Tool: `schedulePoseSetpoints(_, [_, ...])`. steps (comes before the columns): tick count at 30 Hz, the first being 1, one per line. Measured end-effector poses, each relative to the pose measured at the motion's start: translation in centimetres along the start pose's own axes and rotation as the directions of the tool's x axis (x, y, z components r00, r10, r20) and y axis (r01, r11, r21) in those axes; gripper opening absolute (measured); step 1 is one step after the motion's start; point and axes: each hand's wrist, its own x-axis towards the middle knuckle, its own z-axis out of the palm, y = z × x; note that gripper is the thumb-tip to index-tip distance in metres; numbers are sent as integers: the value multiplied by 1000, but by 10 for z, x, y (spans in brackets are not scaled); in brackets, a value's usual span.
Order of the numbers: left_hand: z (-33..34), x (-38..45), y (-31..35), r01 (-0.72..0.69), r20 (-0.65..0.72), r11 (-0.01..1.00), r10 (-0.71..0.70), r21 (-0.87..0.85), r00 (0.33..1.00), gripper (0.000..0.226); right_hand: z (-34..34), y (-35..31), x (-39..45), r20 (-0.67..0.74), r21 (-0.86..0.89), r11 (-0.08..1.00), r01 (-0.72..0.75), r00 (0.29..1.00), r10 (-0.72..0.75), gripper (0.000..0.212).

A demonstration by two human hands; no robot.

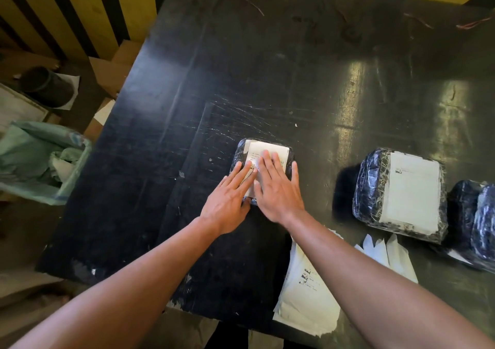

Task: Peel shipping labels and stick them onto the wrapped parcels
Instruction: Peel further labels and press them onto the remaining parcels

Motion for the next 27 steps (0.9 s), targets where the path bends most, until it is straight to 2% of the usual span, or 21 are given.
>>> schedulePoseSetpoints(3, [-8, -1, 3, 36, -5, 999, -37, -35, 999, 78, -9, 0, 21, 56, -57, 998, -12, 998, 15, 67])
schedulePoseSetpoints(9, [-19, -2, 8, 45, 32, 999, -44, -19, 999, 77, -26, 33, 19, 88, -45, 977, -208, 974, 211, 72])
schedulePoseSetpoints(11, [-21, -3, 8, 48, 32, 999, -47, -20, 998, 77, -32, 34, 15, 63, -91, 980, -178, 981, 184, 72])
schedulePoseSetpoints(13, [-21, -3, 10, 54, 28, 998, -53, -29, 998, 77, -33, 21, 9, 50, -115, 992, -50, 997, 56, 72])
schedulePoseSetpoints(15, [-22, -2, 11, 61, 32, 997, -59, -47, 998, 79, -26, 6, 2, 102, -129, 990, 60, 994, -47, 70])
schedulePoseSetpoints(16, [-22, -2, 11, 63, 37, 997, -61, -51, 997, 80, -22, 2, -2, 124, -134, 989, 69, 991, -52, 70])
schedulePoseSetpoints(23, [-23, 0, 2, 47, 75, 998, -44, -36, 996, 87, -24, 25, -20, 82, -235, 970, -60, 993, 81, 72])
schedulePoseSetpoints(25, [-25, 1, 5, 57, 100, 998, -55, -22, 993, 91, -27, 25, -23, 57, -210, 970, -124, 989, 139, 73])
schedulePoseSetpoints(27, [-26, 1, 8, 61, 117, 998, -59, -9, 991, 95, -25, 14, -28, 47, -151, 984, -92, 994, 100, 74])
